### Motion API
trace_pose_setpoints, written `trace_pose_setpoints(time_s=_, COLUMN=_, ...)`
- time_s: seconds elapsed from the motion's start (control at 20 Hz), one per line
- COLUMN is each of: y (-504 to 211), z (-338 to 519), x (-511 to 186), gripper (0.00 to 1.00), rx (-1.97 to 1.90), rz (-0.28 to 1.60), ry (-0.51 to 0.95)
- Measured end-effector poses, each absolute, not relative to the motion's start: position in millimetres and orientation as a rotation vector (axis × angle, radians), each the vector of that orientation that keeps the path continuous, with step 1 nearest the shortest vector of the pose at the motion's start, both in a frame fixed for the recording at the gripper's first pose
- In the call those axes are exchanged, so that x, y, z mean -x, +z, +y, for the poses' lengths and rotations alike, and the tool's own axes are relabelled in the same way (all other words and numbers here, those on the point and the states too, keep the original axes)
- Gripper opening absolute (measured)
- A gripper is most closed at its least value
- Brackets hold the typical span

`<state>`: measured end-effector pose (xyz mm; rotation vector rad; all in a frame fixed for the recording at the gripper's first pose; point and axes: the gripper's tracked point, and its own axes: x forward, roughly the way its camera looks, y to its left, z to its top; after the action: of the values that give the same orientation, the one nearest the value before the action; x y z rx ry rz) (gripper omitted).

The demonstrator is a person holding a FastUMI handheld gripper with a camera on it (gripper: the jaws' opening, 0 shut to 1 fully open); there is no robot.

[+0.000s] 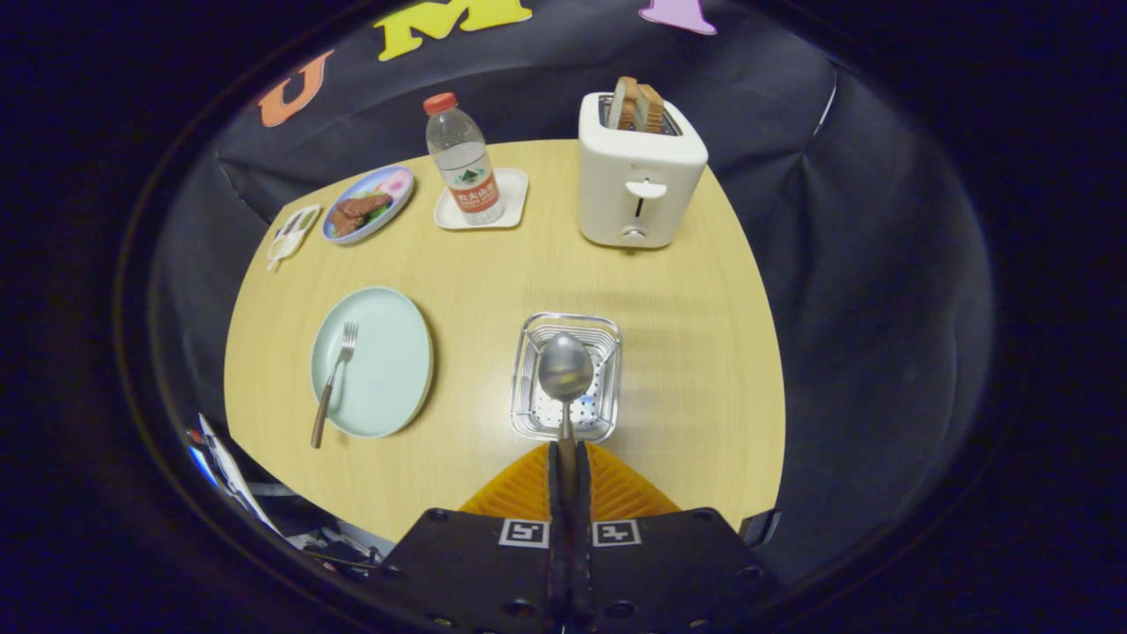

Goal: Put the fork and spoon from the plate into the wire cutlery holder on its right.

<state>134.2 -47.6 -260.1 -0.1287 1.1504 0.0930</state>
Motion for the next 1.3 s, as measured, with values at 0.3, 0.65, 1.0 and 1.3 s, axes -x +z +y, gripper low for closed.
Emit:
trace_pose_setpoints(time_s=0.3, y=-265, z=-52, x=-136, gripper=0.03, rx=0.109, rz=1.185, ry=0.053)
trace_pose_setpoints(time_s=0.65, y=-258, z=-43, x=-163, gripper=0.05, rx=0.094, rz=1.172, ry=0.032)
trace_pose_setpoints(time_s=1.0, y=-238, z=-3, x=-175, gripper=0.25, rx=0.117, rz=1.04, ry=0.131)
trace_pose_setpoints(time_s=1.3, y=-226, z=57, x=-170, gripper=0.78, rx=0.09, rz=0.922, ry=0.205)
